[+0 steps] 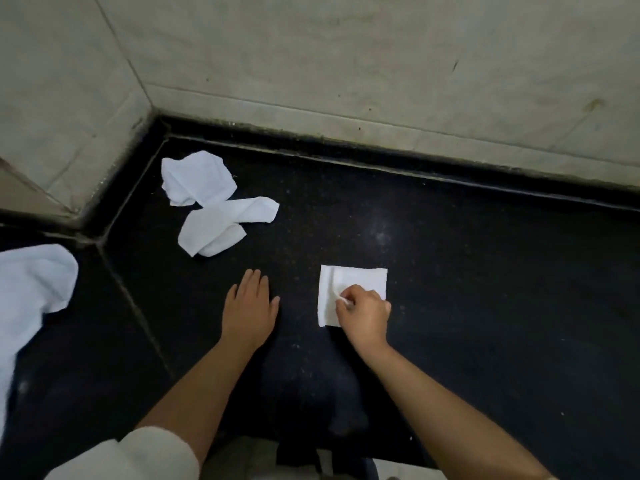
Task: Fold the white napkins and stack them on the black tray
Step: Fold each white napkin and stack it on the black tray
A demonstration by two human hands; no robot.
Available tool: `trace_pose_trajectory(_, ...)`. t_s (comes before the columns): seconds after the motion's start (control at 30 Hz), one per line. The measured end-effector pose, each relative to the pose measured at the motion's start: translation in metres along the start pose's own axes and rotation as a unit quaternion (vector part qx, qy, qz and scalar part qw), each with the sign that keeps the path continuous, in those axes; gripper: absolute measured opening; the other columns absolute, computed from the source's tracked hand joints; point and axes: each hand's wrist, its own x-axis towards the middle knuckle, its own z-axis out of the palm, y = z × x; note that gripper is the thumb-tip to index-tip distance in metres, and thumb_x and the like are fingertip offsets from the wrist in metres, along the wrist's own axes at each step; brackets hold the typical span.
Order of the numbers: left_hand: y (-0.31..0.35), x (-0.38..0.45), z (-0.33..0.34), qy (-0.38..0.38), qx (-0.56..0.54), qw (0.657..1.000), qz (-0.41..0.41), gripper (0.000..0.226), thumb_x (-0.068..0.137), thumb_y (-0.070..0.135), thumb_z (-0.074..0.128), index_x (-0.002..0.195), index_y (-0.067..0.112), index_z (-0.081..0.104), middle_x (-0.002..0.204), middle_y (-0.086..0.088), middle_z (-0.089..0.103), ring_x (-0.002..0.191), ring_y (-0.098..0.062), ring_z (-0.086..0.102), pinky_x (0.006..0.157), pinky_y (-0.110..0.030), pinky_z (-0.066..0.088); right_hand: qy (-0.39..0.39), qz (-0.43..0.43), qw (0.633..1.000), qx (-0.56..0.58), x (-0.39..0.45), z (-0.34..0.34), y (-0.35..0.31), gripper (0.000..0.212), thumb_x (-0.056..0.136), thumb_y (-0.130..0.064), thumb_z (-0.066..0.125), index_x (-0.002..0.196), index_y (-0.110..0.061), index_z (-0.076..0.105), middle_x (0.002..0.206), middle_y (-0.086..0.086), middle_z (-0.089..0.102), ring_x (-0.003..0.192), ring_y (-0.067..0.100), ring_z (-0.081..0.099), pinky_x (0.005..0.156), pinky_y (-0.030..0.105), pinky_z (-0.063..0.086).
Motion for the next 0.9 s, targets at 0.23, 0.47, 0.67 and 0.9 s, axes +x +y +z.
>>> trace_pose_trajectory(0.23, -0.024, -0.017, 0.005, 0.003, -0.033, 0.999, 0.014, 0.049, 0.101, 0.031, 0.027, 0.145, 0.010, 0.024, 0.157, -0.005, 0.017, 0.147, -0.017, 0.008, 0.119, -0.033, 0.015, 0.043, 0.030, 0.996, 0.073, -0.002, 0.015, -0.004, 0.013, 0.085, -0.007, 0.053, 0.086, 0.000, 0.064, 0.075, 0.008, 0.063, 0.081, 0.024, 0.057, 0.090, 0.030, 0.034)
trace_pose_trajectory(0.47, -0.027, -0.023, 0.012, 0.010, -0.044, 0.998, 0.035, 0.047, 0.101, 0.029, 0.027, 0.144, 0.010, 0.027, 0.156, -0.003, 0.020, 0.147, -0.015, 0.009, 0.118, -0.030, 0.016, 0.029, -0.003, 0.998, 0.049, -0.004, 0.029, -0.009, 0.013, 0.087, -0.009, 0.053, 0.092, -0.002, 0.063, 0.093, 0.009, 0.067, 0.088, 0.023, 0.056, 0.079, 0.023, 0.026)
trace_pose_trajectory(0.67, -0.029, -0.023, 0.015, 0.026, -0.059, 0.996, 0.055, 0.045, 0.101, 0.028, 0.029, 0.143, 0.010, 0.031, 0.154, -0.005, 0.024, 0.146, -0.016, 0.013, 0.117, -0.031, 0.018, -0.070, -0.078, 0.994, -0.023, -0.005, 0.031, 0.004, 0.025, 0.088, -0.017, 0.055, 0.110, -0.008, 0.061, 0.110, 0.007, 0.062, 0.104, 0.022, 0.056, 0.085, 0.029, 0.037)
trace_pose_trajectory(0.9, 0.007, -0.011, 0.021, 0.103, -0.076, 0.973, 0.191, 0.037, 0.068, 0.017, 0.080, 0.102, 0.006, 0.070, 0.103, -0.011, 0.070, 0.094, -0.025, 0.068, 0.077, -0.033, 0.057, -0.049, -0.173, 0.975, -0.131, -0.014, -0.008, 0.049, 0.038, 0.066, -0.001, 0.072, 0.103, -0.008, 0.068, 0.104, 0.009, 0.069, 0.099, 0.031, 0.062, 0.081, 0.036, 0.036)
